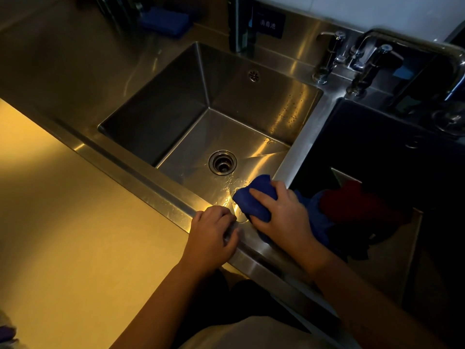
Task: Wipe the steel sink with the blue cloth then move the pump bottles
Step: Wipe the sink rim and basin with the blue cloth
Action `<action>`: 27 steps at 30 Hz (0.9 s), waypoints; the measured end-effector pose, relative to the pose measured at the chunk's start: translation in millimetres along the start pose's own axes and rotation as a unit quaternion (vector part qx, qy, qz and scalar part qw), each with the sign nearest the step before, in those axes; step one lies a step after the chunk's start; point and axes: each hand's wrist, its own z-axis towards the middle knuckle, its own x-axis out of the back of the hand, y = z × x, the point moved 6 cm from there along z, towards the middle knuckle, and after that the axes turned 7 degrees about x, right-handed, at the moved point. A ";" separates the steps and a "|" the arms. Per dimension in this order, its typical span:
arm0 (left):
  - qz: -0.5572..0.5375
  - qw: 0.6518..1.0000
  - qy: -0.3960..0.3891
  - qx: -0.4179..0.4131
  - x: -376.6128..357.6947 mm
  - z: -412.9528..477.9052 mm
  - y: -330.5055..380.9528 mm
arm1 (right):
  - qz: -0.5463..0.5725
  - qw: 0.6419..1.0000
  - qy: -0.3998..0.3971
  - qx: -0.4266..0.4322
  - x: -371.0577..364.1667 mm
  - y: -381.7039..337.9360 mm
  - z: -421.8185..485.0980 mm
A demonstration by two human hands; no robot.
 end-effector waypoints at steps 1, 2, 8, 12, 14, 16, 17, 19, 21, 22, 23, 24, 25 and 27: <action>0.005 1.000 0.000 0.001 -0.2 2.0 0.0 | 0.003 1.000 0.007 0.001 0.2 0.7 0.1; 0.011 1.000 -0.002 0.003 -0.7 3.9 0.0 | 0.004 1.000 0.013 0.001 0.1 1.6 0.3; 0.000 1.000 -0.020 0.005 -7.0 25.5 13.8 | 0.019 0.998 0.036 -0.042 1.3 22.6 13.9; -0.023 0.999 -0.023 -0.005 -11.8 53.1 31.2 | 0.029 0.995 0.045 -0.082 14.3 53.2 36.3; -0.040 0.999 -0.034 -0.004 -17.5 68.3 36.6 | 0.034 0.994 0.054 -0.091 23.7 71.8 51.2; -0.062 0.997 -0.039 -0.002 -24.0 83.2 41.8 | 0.038 0.993 0.062 -0.097 31.2 89.3 65.9; -0.072 0.996 -0.042 0.001 -28.3 90.3 44.0 | 0.042 0.992 0.065 -0.099 33.9 97.6 72.4; -0.085 0.995 -0.052 0.011 -37.6 104.4 48.4 | 0.052 0.991 0.076 -0.100 39.2 113.7 84.5; -0.088 0.994 -0.062 0.009 -45.4 113.7 53.0 | 0.056 0.989 0.087 -0.104 44.4 128.5 95.0; -0.088 0.994 -0.065 0.003 -48.5 117.4 56.0 | 0.056 0.988 0.091 -0.108 47.1 136.7 100.5; -0.089 0.994 -0.068 0.000 -50.0 120.7 59.4 | 0.055 0.988 0.095 -0.111 49.7 144.5 106.1; -0.092 0.993 -0.071 0.000 -51.1 123.1 62.1 | 0.054 0.987 0.097 -0.114 52.1 152.3 111.6; -0.097 0.992 -0.075 0.006 -52.2 124.8 63.6 | 0.053 0.987 0.099 -0.115 54.2 160.0 117.2; -0.106 0.992 -0.071 0.014 -51.8 127.3 65.2 | 0.051 0.986 0.099 -0.121 58.2 175.6 128.2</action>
